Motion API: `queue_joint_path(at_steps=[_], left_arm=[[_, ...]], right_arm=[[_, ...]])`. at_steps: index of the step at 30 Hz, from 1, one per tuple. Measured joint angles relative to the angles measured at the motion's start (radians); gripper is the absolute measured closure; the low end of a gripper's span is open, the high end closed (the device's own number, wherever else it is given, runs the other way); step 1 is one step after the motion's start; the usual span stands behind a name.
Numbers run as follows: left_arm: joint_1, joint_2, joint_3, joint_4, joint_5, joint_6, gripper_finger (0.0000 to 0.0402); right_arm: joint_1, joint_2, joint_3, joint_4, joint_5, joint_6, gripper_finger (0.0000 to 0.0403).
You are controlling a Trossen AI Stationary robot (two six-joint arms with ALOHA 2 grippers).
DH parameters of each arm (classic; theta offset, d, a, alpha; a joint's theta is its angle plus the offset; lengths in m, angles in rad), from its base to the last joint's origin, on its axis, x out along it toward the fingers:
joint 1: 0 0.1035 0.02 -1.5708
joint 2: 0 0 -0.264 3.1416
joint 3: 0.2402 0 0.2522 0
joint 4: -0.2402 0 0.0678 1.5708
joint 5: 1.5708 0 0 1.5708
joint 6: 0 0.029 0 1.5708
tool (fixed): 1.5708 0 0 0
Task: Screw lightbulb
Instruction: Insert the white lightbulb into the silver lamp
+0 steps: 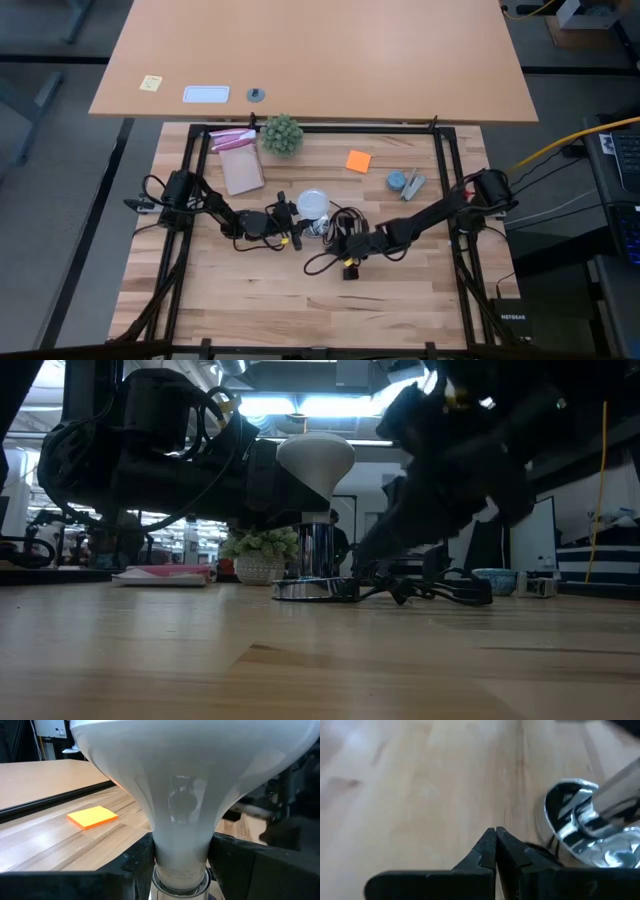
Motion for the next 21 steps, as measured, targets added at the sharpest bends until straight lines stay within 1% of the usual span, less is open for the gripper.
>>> queue_joint_path(at_steps=[8,12,21], left_arm=[[0.0,0.0,0.0,-0.001,-0.003,0.0,0.0249],[0.002,0.0,0.0,-0.002,-0.014,0.002,0.0249],[0.003,0.0,-0.001,-0.006,-0.029,0.005,0.0249]], right_arm=[[-0.022,0.044,0.0,-0.003,0.112,0.019,0.0395],[-0.075,0.044,0.002,-0.017,0.113,0.059,0.0395],[-0.183,0.044,0.003,-0.005,0.111,0.062,0.0395]])
